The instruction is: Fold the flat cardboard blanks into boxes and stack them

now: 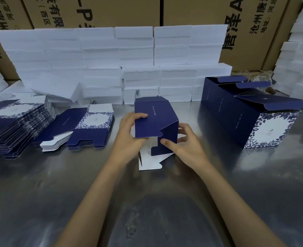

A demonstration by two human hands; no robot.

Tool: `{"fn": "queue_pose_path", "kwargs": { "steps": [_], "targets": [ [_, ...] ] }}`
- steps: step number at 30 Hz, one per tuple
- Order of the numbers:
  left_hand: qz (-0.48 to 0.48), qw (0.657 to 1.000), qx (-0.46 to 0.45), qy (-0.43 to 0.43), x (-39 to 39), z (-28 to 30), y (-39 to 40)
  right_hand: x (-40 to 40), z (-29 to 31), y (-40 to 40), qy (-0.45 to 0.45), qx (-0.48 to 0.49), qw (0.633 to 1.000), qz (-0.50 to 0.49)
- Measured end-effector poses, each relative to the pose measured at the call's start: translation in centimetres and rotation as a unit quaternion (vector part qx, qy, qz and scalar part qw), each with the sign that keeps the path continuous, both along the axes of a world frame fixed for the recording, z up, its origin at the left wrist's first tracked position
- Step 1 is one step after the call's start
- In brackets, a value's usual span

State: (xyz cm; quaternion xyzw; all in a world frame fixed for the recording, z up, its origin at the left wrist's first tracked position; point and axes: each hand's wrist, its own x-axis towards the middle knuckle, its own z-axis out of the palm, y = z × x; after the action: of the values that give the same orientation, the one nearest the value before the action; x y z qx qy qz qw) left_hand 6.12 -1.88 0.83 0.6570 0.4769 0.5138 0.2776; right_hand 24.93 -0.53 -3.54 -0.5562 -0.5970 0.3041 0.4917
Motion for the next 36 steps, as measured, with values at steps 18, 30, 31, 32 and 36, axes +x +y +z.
{"fn": "queue_pose_path", "kwargs": {
  "steps": [18,30,31,32,36],
  "targets": [
    [-0.012,0.998,0.051,-0.03,-0.4,0.1,0.0,3.0,1.4,-0.7,-0.225,-0.092,0.969,0.039],
    [-0.013,0.999,0.03,-0.042,-0.3,0.3,-0.4,2.6,1.1,-0.6,-0.259,-0.102,0.959,0.048],
    [-0.012,0.999,0.031,-0.041,-0.3,0.3,-0.4,2.5,1.1,-0.6,-0.259,-0.103,0.959,0.047],
    [-0.011,0.999,0.032,-0.04,-0.3,0.3,-0.4,2.5,1.1,-0.6,-0.259,-0.104,0.959,0.046],
    [-0.01,0.999,0.03,-0.041,-0.2,0.3,-0.4,2.5,1.1,-0.7,-0.263,-0.107,0.958,0.045]
  ]
}}
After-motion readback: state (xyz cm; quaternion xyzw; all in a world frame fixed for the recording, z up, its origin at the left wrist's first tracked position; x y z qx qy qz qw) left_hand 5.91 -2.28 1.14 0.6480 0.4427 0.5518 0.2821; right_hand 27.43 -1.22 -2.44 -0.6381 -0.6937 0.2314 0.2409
